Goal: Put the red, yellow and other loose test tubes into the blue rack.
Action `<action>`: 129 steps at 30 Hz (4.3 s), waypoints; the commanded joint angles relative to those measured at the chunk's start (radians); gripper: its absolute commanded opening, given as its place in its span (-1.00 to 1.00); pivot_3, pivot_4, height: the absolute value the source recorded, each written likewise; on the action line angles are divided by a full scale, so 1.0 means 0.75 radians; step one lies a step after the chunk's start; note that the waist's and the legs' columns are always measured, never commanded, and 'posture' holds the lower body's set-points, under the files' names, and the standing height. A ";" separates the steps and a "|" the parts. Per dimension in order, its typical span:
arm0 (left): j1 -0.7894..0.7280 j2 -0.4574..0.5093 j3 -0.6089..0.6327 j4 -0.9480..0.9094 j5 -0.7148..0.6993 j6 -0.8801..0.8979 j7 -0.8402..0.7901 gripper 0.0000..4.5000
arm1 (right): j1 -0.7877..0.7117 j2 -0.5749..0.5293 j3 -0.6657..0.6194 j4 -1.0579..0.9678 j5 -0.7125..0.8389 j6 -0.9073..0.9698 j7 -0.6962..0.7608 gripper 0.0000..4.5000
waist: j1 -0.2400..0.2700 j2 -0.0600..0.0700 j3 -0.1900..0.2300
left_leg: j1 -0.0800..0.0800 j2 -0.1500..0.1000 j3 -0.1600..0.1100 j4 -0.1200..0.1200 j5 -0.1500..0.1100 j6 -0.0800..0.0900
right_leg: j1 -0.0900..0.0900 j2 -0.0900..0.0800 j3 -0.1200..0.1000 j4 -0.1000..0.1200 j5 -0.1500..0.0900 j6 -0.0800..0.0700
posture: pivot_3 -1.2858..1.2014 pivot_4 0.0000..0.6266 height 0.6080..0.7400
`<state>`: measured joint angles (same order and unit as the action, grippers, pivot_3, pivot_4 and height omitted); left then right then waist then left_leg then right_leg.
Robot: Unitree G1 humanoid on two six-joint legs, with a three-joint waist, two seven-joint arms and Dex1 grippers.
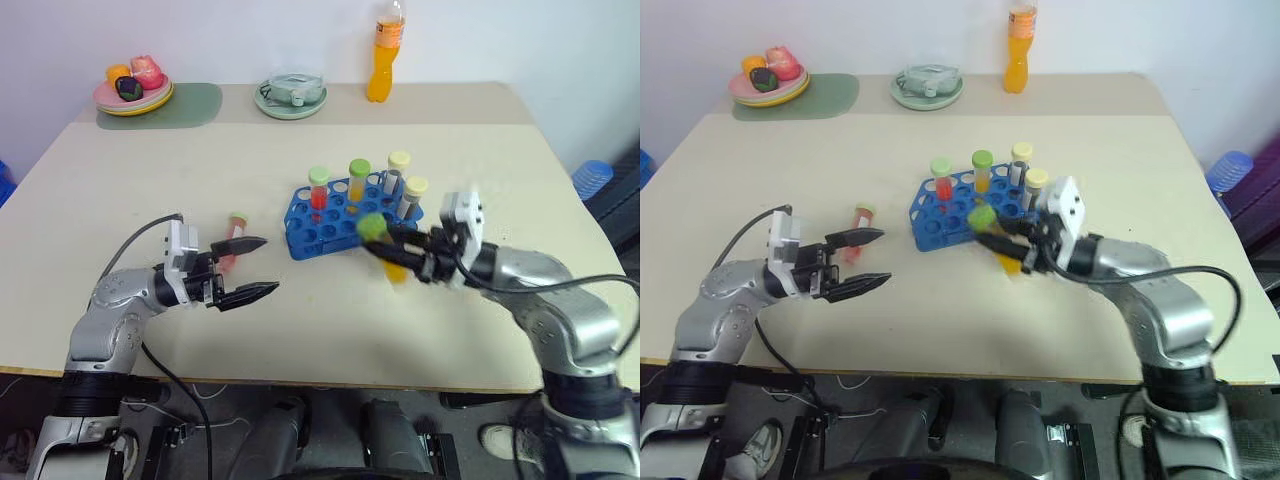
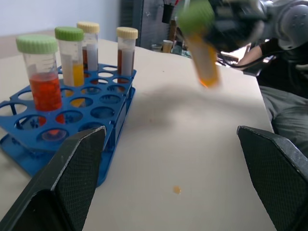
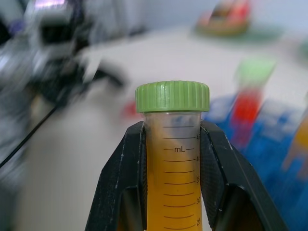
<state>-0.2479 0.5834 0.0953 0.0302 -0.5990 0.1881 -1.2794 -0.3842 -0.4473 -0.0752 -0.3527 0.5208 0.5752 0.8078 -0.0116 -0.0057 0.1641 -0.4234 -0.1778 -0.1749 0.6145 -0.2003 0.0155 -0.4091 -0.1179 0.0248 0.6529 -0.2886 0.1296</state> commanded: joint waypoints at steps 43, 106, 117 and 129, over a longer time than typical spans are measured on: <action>0.080 -0.070 0.089 -0.056 -0.018 -0.113 0.160 1.00 | -0.276 0.507 0.006 1.399 -0.385 -1.562 -0.314 -0.61 | -0.012 0.001 0.000 | 0.019 0.000 0.000 -0.005 0.002 -0.004 | 0.004 0.007 0.003 0.009 0.000 -0.001 | 0.03 -0.52 1.00; -0.469 -0.204 0.217 -0.272 0.109 1.320 1.749 1.00 | 0.395 -0.405 -0.196 -0.112 0.014 -0.462 -0.009 0.99 | 0.010 -0.007 0.004 | 0.014 0.001 0.003 -0.004 0.000 -0.002 | 0.007 0.003 0.005 0.008 -0.002 0.002 | 0.03 -0.52 1.00; -0.997 -0.267 0.278 0.172 0.222 1.902 1.829 1.00 | 0.137 -0.536 -0.204 -0.222 0.313 -0.062 0.019 0.99 | 0.010 -0.014 0.007 | 0.002 0.001 0.003 0.000 0.003 -0.007 | 0.000 0.002 0.001 0.004 -0.003 0.005 | 0.03 -0.52 1.00; -1.272 -0.439 0.362 0.737 0.475 1.896 1.970 1.00 | 0.111 -0.539 -0.202 -0.222 0.297 -0.024 0.046 0.99 | 0.033 -0.017 0.008 | -0.003 -0.001 0.004 0.004 0.002 -0.005 | -0.001 0.000 0.001 0.000 0.000 0.009 | 0.03 -0.52 1.00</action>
<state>-1.1700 0.2525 0.3399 0.5498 -0.2784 1.6060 0.1799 -0.2861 -0.8447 -0.2067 -0.4889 0.7322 0.5608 0.8408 0.0129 -0.0181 0.1702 -0.4259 -0.1786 -0.1718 0.6173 -0.1992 0.0117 -0.4101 -0.1181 0.0255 0.6530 -0.2886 0.1365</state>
